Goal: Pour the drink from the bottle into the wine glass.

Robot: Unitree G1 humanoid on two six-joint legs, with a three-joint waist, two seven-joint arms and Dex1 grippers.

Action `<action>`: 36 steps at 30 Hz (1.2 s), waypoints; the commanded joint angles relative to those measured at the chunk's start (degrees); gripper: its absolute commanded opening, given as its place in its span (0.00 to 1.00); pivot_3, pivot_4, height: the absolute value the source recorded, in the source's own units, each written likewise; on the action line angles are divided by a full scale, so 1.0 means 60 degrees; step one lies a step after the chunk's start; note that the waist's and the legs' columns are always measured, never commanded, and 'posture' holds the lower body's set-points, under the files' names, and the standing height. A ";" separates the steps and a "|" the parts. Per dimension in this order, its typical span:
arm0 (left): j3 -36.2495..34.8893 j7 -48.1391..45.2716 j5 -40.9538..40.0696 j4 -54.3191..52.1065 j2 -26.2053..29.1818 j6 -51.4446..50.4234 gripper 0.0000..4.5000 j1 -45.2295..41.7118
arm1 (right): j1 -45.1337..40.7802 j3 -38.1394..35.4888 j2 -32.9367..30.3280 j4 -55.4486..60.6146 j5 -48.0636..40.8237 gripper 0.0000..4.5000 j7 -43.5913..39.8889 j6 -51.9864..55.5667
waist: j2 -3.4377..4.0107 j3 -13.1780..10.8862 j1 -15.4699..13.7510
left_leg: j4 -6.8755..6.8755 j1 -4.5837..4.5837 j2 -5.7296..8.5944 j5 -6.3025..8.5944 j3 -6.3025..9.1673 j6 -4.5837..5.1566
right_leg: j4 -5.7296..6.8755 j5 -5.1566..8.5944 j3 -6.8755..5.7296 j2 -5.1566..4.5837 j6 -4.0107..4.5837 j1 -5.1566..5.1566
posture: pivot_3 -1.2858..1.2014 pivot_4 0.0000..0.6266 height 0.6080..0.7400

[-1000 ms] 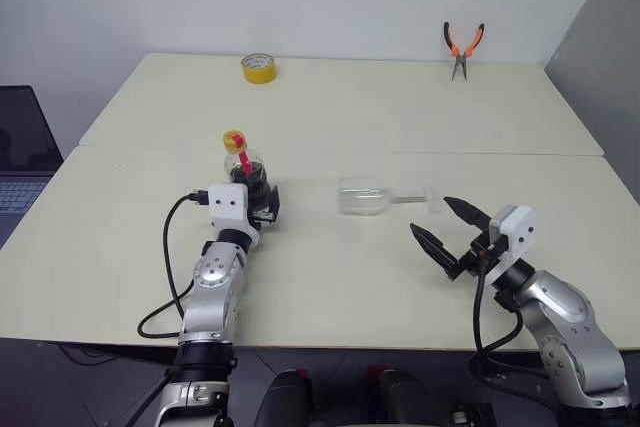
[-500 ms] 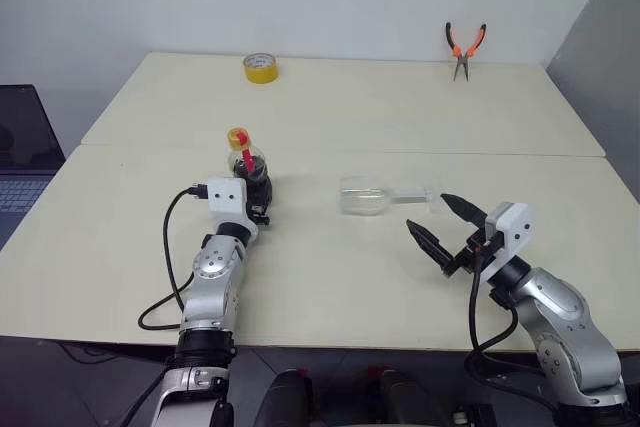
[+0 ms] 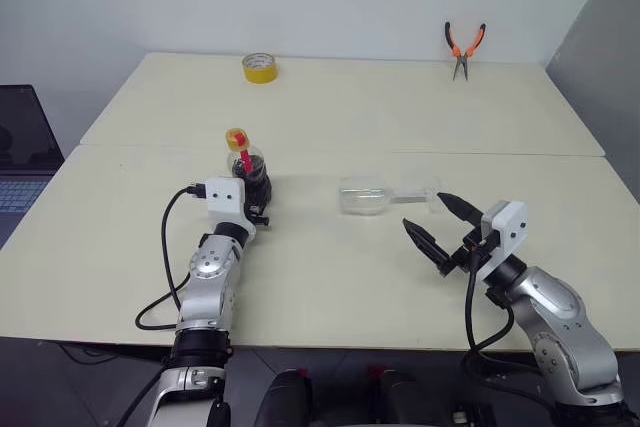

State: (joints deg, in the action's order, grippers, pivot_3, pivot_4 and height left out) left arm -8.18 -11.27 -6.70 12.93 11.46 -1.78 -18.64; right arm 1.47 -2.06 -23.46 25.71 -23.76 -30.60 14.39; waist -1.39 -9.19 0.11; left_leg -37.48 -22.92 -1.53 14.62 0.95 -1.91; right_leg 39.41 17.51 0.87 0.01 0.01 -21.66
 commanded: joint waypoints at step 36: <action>0.1236 -0.0971 0.0466 -0.3837 0.0913 -0.2053 0.40 0.0984 | -0.3427 0.0805 0.0345 0.1547 -0.0738 1.00 0.1435 0.3509 | 0.0004 -0.0005 0.0024 | 0.0025 0.0001 -0.0003 -0.0001 0.0001 -0.0001 | -0.0010 0.0000 0.0002 0.0001 0.0001 -0.0008 | 0.52 0.24 1.00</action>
State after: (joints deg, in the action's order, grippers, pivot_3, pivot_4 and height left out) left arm -2.26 -16.94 -4.66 -5.49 16.93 -14.44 -11.94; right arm -15.46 1.94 -22.15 33.21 -27.12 -24.17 32.26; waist -1.36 -9.22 0.26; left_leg -37.33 -22.92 -1.55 14.62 0.96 -1.92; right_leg 39.35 17.51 0.89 0.01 0.02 -21.72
